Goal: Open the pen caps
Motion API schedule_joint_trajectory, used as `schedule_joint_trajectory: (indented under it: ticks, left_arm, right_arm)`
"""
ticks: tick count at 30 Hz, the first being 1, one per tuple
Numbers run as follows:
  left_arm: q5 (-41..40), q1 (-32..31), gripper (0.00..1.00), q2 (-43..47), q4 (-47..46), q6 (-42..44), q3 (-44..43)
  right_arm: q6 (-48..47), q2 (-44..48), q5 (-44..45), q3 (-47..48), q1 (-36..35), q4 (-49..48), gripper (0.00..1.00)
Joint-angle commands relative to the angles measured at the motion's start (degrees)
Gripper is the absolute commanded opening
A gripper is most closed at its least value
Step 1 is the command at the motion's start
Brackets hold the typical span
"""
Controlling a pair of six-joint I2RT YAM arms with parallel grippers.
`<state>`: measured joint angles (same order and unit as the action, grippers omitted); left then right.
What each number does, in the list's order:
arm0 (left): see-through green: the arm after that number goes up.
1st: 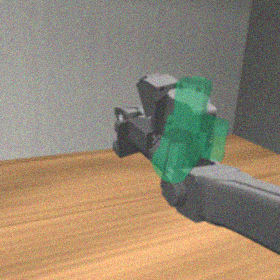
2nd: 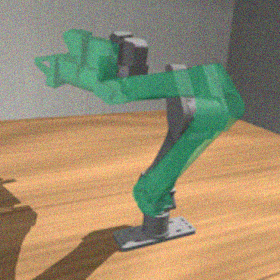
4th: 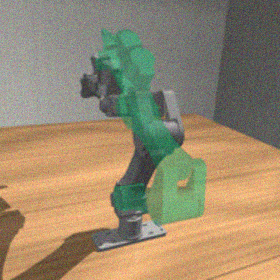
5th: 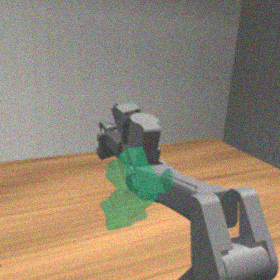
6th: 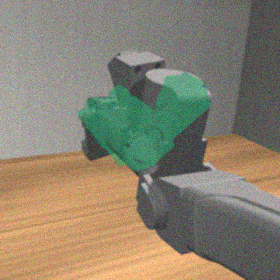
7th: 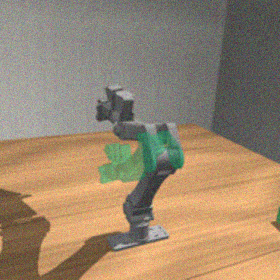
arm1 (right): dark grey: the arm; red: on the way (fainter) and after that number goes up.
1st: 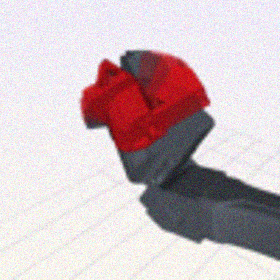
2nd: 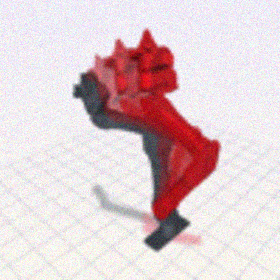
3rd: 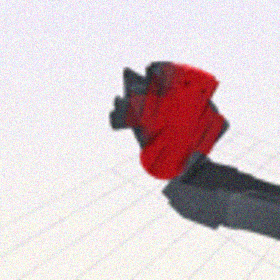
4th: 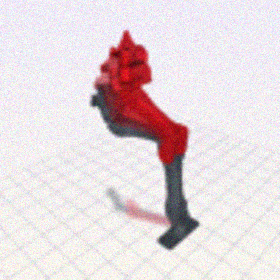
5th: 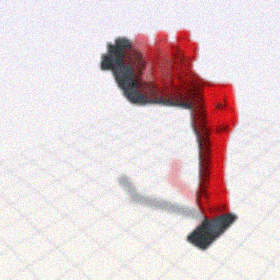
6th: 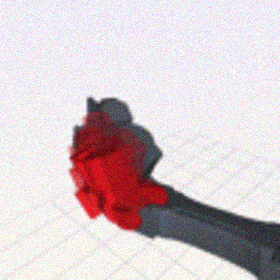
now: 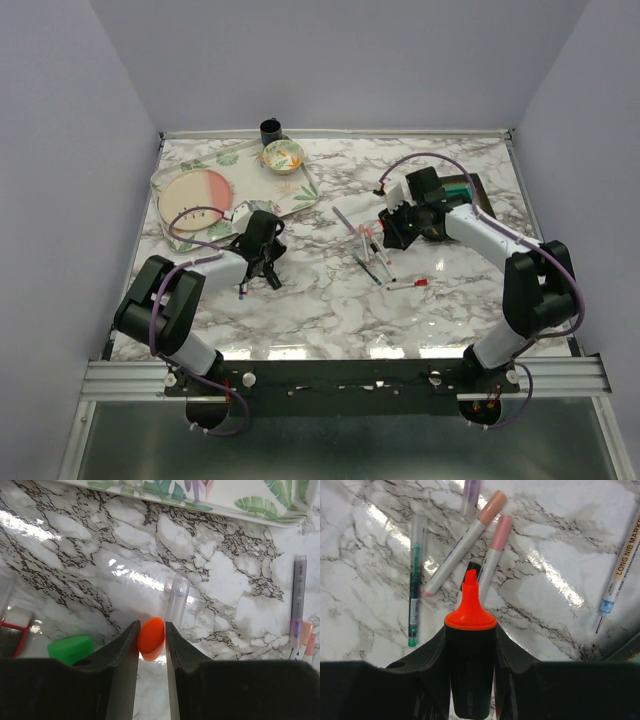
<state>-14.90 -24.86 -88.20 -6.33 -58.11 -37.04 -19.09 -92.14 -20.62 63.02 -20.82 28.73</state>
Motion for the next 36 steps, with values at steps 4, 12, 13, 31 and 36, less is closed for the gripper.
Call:
schedule_joint_trajectory:
  ticks: [4, 12, 13, 31, 36]
  left_arm:
    - [-1.72, 1.22, 0.44, -0.04, -0.70, 0.71, 0.56]
    - [-0.14, 2.27, 0.46, 3.99, 0.09, 2.21, 0.21]
    - [0.04, 2.45, 0.49, 4.44, 0.17, 2.38, 0.21]
    - [12.68, 3.77, 0.70, 22.98, 3.34, 8.80, -1.29]
    - [18.14, 3.77, 0.82, 32.98, 4.03, 10.99, -0.23]
  right_arm:
    - [-0.50, -9.89, 7.34, 9.65, 2.27, 0.98, 0.25]
    - [-2.79, -19.83, 13.24, 18.62, 2.36, 3.52, 0.30]
    - [-2.97, -21.23, 13.33, 19.15, 2.27, 3.79, 0.30]
    - [-4.29, -25.02, 19.83, 21.97, 2.27, 3.70, 0.50]
    - [-4.99, -22.04, 20.27, 20.56, 2.27, 2.82, 0.50]
